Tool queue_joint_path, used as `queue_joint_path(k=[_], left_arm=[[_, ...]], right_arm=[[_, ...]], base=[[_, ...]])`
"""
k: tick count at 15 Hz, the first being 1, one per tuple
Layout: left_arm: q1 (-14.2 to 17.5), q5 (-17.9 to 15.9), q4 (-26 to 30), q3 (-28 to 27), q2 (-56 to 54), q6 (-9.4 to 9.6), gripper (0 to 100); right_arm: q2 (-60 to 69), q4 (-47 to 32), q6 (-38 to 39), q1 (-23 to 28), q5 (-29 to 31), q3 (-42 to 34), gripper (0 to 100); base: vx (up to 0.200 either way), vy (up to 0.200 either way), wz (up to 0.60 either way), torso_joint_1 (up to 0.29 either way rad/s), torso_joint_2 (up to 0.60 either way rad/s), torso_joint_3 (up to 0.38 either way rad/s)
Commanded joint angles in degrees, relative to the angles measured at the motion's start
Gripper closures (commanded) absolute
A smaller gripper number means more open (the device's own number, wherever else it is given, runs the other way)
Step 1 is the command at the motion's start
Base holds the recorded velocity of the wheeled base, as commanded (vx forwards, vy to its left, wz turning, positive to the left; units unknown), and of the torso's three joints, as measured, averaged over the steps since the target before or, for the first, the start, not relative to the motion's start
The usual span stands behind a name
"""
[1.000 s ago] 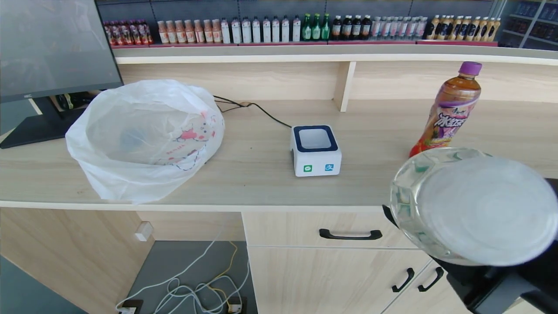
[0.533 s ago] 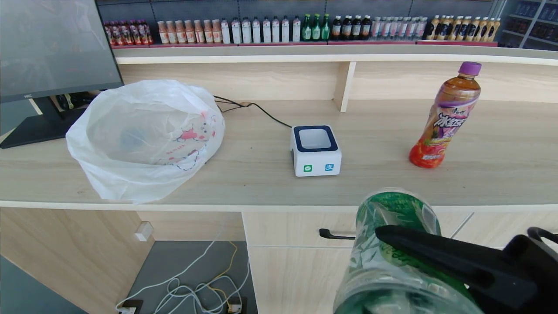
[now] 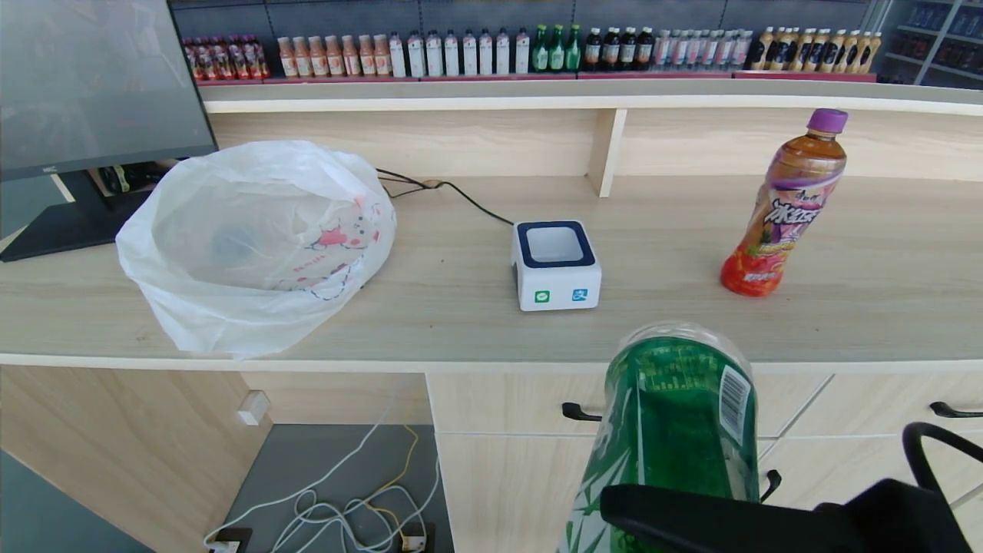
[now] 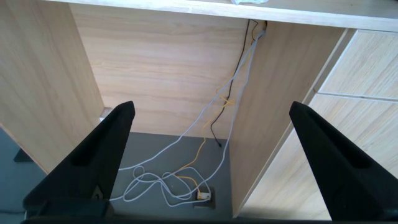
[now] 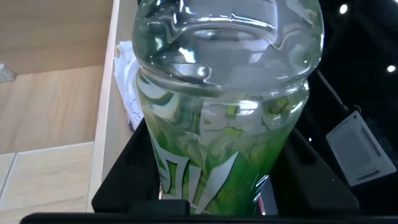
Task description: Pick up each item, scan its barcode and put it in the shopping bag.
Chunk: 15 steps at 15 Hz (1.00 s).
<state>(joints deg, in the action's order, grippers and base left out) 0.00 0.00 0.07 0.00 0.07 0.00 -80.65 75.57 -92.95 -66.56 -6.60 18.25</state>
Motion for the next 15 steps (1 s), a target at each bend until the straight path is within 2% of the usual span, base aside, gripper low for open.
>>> queue_joint_path(k=[1, 7, 15], left_arm=[[0.09, 0.00, 0.01, 0.00, 0.01, 0.00, 0], [0.00, 0.00, 0.01, 0.00, 0.01, 0.00, 0], [0.00, 0.00, 0.01, 0.00, 0.01, 0.00, 0]], right_arm=[[-0.65, 0.02, -2.06, -0.32, -0.88, -0.06, 100], [-0.56, -0.07, -7.24, -0.41, -1.23, 0.65, 100], [-0.56, -0.34, -8.03, -0.41, -1.14, 0.74, 100]], base=[[0.000, 0.000, 0.00, 0.000, 0.00, 0.000], [0.000, 0.000, 0.00, 0.000, 0.00, 0.000], [0.000, 0.000, 0.00, 0.000, 0.00, 0.000]])
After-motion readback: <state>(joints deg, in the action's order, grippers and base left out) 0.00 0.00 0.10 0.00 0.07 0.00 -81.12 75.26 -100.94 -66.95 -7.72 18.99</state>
